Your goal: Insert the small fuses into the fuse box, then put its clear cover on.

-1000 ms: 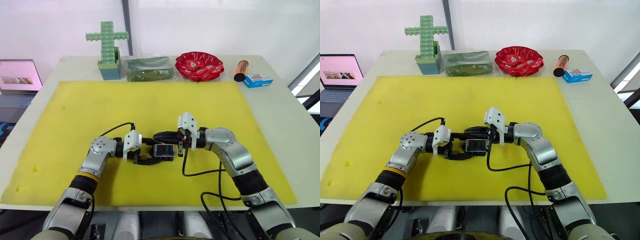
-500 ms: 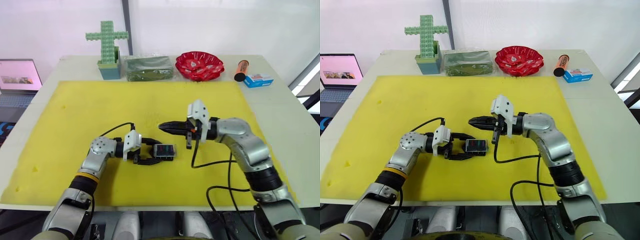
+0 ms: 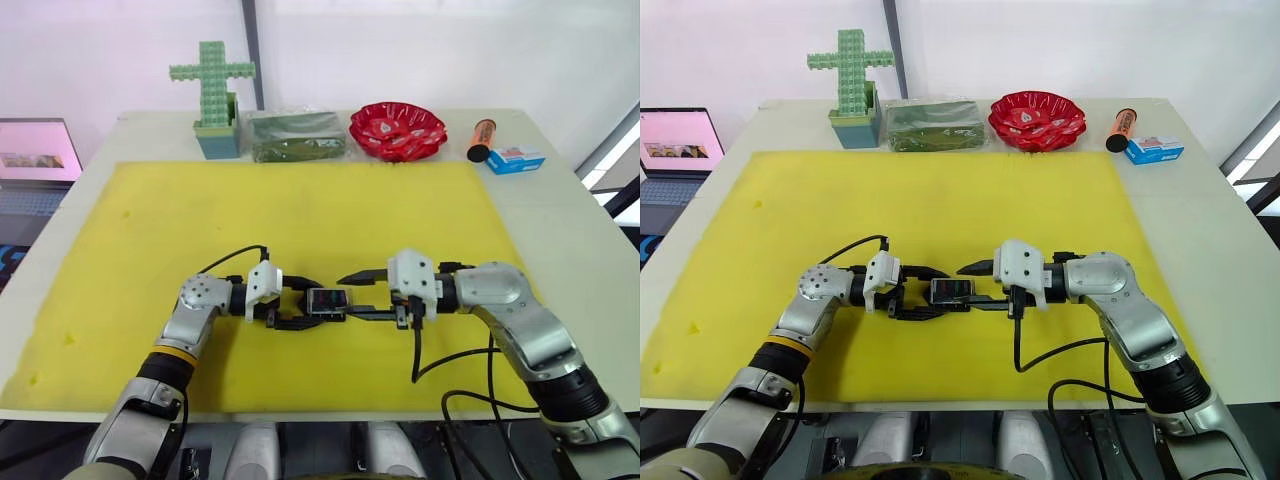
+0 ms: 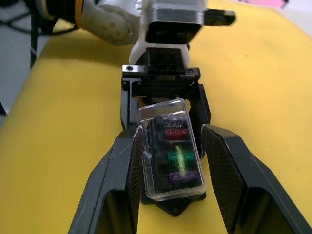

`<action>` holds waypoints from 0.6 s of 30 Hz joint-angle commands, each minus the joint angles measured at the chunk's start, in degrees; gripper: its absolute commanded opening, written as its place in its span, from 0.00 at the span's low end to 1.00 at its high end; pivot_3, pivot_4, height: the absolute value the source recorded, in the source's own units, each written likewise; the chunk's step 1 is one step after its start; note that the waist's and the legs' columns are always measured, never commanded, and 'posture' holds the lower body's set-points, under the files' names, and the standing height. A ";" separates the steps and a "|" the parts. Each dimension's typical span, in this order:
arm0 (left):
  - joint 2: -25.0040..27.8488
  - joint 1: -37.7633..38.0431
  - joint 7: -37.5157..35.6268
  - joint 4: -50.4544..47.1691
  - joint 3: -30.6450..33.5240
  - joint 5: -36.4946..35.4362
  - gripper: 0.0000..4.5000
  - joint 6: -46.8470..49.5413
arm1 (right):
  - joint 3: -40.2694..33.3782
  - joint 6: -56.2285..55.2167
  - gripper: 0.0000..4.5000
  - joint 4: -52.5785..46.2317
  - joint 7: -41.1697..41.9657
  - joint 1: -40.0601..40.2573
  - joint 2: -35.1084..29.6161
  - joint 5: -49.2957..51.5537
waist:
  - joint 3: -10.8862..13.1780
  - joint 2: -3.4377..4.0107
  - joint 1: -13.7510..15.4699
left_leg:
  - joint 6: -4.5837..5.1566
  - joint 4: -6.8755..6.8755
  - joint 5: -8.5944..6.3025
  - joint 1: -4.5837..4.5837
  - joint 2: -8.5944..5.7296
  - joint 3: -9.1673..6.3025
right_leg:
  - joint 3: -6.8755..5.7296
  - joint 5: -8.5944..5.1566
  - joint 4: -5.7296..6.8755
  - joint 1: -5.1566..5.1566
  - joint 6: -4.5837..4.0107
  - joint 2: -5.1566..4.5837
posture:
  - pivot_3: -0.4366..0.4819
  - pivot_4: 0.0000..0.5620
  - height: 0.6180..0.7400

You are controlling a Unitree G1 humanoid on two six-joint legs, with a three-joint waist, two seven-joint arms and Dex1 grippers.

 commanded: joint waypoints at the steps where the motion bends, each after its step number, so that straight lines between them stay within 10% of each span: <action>1: 0.22 1.05 -0.68 -0.73 -0.37 0.13 0.62 -0.46 | -1.40 -5.31 0.46 -0.03 -1.68 0.33 0.54 -1.62 | 0.01 -0.01 0.01 | 0.00 0.00 0.00 -0.05 0.00 0.00 | 0.00 0.00 -0.02 -0.03 0.00 0.00 | 0.48 0.27 1.00; 10: 0.43 1.44 -0.54 -0.75 -0.28 0.30 0.62 -0.76 | -1.47 -4.23 0.99 -1.74 -3.28 2.95 0.74 -0.37 | 0.01 -0.01 -0.04 | 0.00 0.01 0.00 -0.07 0.00 -0.01 | 0.00 0.00 -0.02 -0.06 0.00 0.00 | 0.48 0.27 1.00; 18: -0.03 1.15 -0.50 -0.55 -0.48 0.29 0.62 -0.84 | 0.88 -7.10 0.99 2.46 -4.57 2.42 2.67 -3.67 | 0.01 -0.01 0.00 | 0.00 0.01 0.00 -0.07 0.00 0.00 | 0.00 0.00 -0.02 -0.06 -0.01 0.00 | 0.48 0.27 1.00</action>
